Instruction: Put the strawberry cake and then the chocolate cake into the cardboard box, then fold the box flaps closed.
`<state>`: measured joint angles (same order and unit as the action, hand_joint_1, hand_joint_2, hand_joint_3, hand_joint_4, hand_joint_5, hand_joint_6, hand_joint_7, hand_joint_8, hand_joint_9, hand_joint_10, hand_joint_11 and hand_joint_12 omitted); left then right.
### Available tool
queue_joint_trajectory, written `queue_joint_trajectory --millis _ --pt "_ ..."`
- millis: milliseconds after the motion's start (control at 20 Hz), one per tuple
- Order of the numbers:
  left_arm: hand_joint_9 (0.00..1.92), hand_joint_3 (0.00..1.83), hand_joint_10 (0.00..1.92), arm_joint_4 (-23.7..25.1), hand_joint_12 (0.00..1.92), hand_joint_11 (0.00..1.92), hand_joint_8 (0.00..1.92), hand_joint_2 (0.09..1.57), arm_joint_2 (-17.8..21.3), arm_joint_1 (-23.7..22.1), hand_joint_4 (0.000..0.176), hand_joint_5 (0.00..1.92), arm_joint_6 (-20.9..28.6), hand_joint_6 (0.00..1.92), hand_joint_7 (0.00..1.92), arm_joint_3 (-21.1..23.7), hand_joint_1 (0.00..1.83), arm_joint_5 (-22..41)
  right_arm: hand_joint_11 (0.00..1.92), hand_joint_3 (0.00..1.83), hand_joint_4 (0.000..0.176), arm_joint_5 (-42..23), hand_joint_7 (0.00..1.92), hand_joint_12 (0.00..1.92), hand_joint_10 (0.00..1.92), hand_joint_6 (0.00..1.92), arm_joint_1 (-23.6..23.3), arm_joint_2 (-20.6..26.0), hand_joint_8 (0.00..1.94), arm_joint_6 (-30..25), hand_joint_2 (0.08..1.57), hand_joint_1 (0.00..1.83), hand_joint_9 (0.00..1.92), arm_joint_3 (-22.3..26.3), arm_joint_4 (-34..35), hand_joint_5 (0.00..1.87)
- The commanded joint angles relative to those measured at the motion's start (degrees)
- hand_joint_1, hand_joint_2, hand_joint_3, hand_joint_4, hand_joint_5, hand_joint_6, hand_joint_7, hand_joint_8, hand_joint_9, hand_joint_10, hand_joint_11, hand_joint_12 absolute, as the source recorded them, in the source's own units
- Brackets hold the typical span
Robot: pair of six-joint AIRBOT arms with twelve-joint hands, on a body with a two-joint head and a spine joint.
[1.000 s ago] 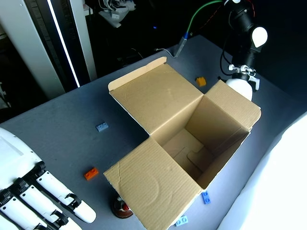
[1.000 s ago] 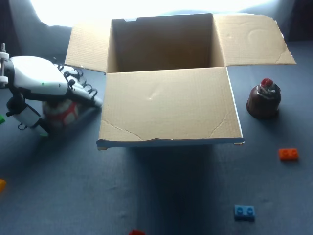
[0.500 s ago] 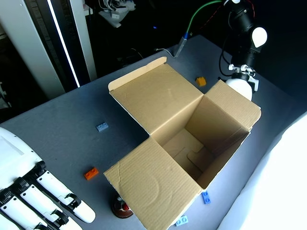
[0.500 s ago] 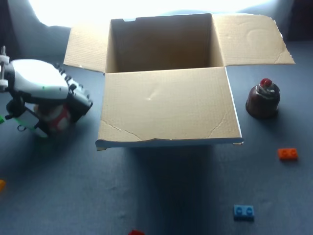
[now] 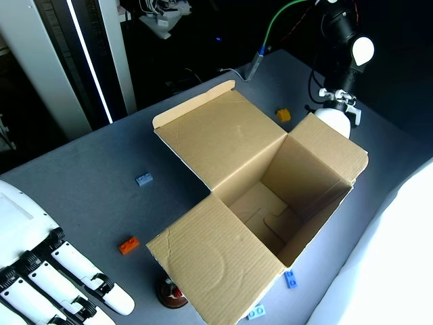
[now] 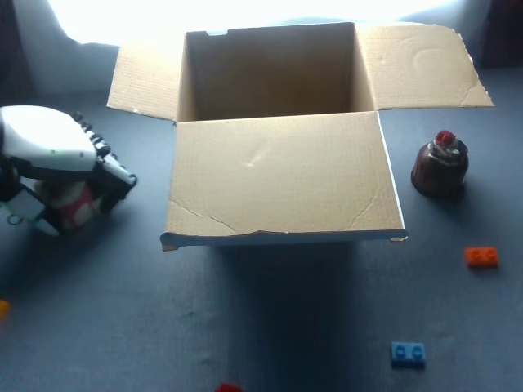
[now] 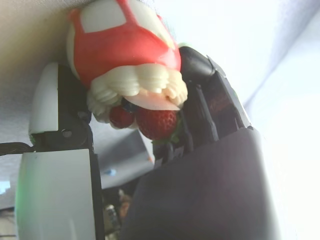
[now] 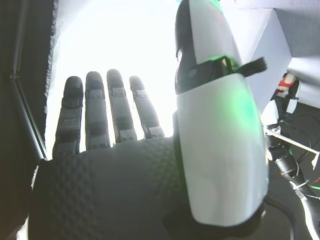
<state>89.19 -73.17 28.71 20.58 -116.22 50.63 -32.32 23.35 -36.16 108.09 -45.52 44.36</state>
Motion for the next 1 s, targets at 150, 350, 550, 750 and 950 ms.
queue_joint_trajectory --millis 150,350,550,750,950 --pt "0.62 0.00 1.68 -4.3 1.86 0.44 1.62 1.28 3.3 -1.4 0.000 0.38 0.0 1.39 0.53 0.8 1.45 1.2 0.00 0.00 0.000 -6.0 0.11 0.23 0.00 0.00 -0.4 0.7 0.00 0.5 1.02 1.03 0.12 -0.1 -1.6 0.06" --pt "0.62 0.00 1.68 -3.8 1.90 0.41 1.58 1.28 7.3 -3.9 0.000 0.39 1.0 1.28 0.55 4.1 1.45 2.3 0.00 0.00 0.005 -6.1 0.13 0.39 0.01 0.00 -0.4 0.7 0.00 0.6 1.01 1.04 0.14 -0.1 -1.6 0.06" --pt "0.63 0.00 1.67 -0.9 1.86 0.42 1.58 1.27 10.8 -6.9 0.000 0.39 4.4 1.33 0.55 7.0 1.45 5.1 0.00 0.01 0.003 -6.2 0.13 0.36 0.00 0.00 -0.5 0.7 0.00 0.6 1.03 1.00 0.15 -0.1 -1.6 0.07" --pt "0.42 0.00 1.72 5.1 1.90 0.40 1.53 1.27 13.6 -12.3 0.000 0.41 7.1 1.28 0.65 9.3 1.31 6.4 0.00 0.00 0.006 -6.2 0.15 0.40 0.00 0.01 -0.4 0.7 0.00 0.6 1.03 1.02 0.16 -0.1 -1.6 0.07" --pt "0.60 0.00 1.68 10.8 1.91 0.46 1.54 1.27 15.3 -17.8 0.000 0.44 9.4 1.22 0.58 10.6 1.42 7.5 0.00 0.00 0.000 -6.3 0.15 0.35 0.00 0.00 -0.3 0.7 0.00 0.8 1.04 1.02 0.16 -0.1 -1.6 0.05"
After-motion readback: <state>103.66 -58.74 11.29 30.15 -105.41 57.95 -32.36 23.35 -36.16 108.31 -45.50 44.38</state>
